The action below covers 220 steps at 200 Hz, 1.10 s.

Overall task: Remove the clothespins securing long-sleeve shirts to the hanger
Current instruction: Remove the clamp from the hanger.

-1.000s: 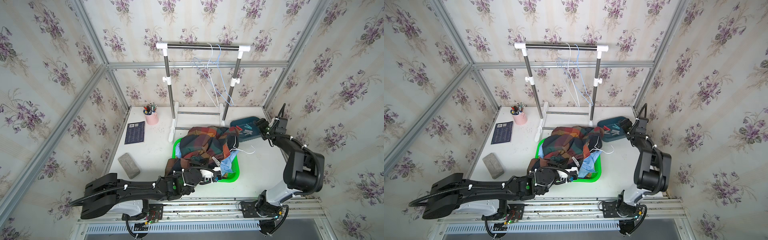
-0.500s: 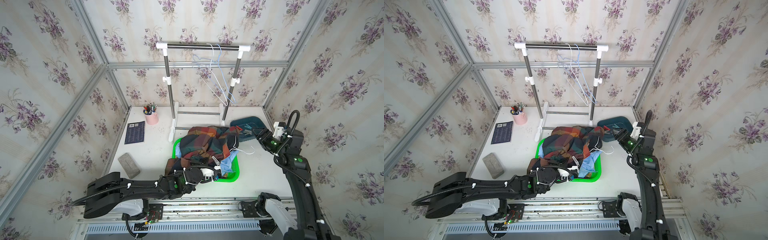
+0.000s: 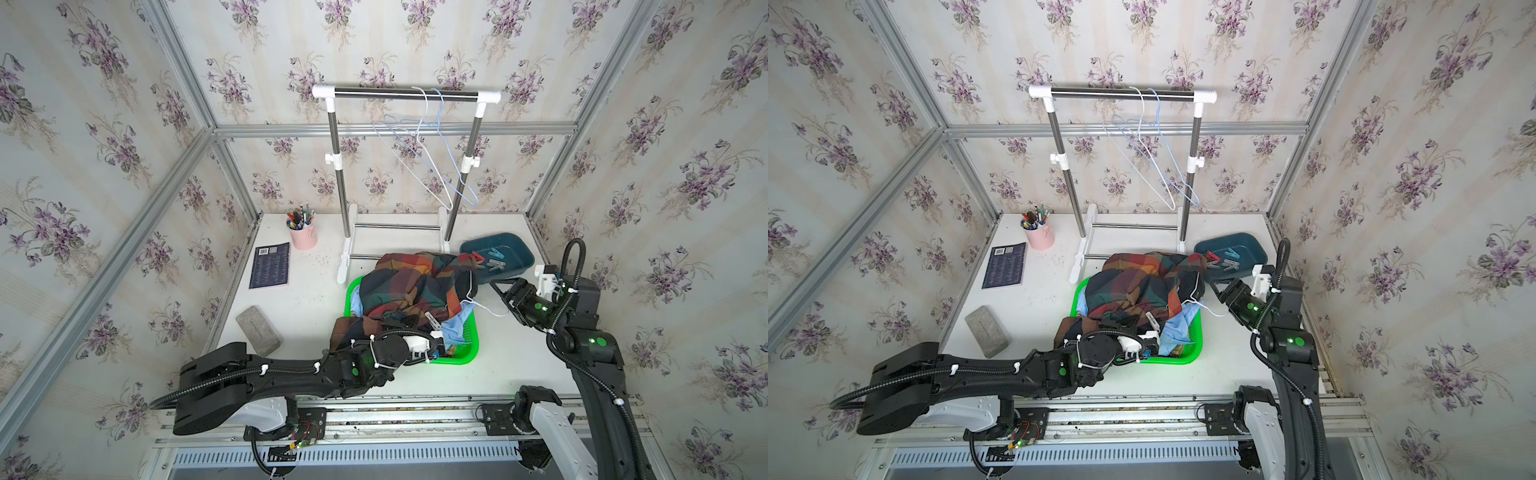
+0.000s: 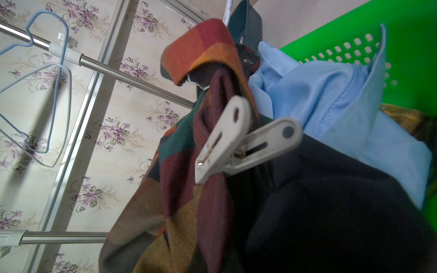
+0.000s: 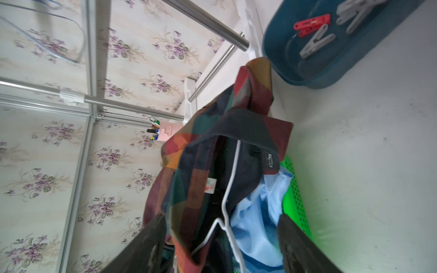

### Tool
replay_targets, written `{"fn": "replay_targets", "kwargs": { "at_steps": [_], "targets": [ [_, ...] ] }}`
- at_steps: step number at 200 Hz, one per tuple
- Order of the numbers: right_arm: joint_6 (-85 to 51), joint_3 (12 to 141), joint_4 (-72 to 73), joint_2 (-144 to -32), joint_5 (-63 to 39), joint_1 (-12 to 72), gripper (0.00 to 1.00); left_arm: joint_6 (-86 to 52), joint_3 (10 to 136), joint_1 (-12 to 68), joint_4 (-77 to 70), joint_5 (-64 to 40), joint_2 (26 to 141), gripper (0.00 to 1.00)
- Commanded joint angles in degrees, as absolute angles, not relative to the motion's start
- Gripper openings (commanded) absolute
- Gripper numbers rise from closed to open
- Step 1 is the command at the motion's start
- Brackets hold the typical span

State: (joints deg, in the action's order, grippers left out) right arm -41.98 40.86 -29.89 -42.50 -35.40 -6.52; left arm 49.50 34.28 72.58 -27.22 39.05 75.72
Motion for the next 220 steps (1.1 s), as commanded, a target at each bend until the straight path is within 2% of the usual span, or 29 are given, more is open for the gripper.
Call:
{"fn": "replay_targets", "kwargs": {
  "at_steps": [1,62,122,137,147,189,200,215,220],
  "targets": [
    [-47.2,37.3,-17.8,-44.8,-40.7,-6.5,0.74,48.6,33.5,72.6,-28.6,39.0,73.4,0.0],
    [-48.0,35.4,-0.7,-62.0,-53.4,-6.3,0.73,50.3,32.4,73.3,-28.3,39.3,71.6,0.0],
    [-48.3,33.7,3.4,-64.5,-55.6,-3.6,0.73,49.9,32.2,73.5,-28.5,39.5,72.3,0.0],
    [-48.6,32.7,3.2,-63.0,-55.6,-3.3,0.68,50.0,32.3,73.5,-28.5,40.0,73.1,0.0],
    [-47.9,32.6,0.4,-61.5,-55.0,-3.3,0.6,49.7,32.3,73.5,-28.5,40.1,73.4,0.0],
    [-47.1,31.6,-7.8,-52.8,-52.9,-3.3,0.41,49.2,33.1,73.5,-28.9,40.8,76.6,0.0],
    [-47.3,31.4,-9.2,-51.4,-52.8,-3.3,0.43,49.0,33.2,73.4,-29.1,40.9,77.0,0.0],
    [-46.0,31.7,-12.1,-50.5,-51.9,-3.4,0.6,48.6,33.3,73.4,-29.1,41.0,77.2,0.0],
    [-45.2,31.9,-13.4,-50.3,-51.5,-3.5,0.62,48.6,33.4,73.4,-29.2,41.2,77.1,0.0]
  ]
}}
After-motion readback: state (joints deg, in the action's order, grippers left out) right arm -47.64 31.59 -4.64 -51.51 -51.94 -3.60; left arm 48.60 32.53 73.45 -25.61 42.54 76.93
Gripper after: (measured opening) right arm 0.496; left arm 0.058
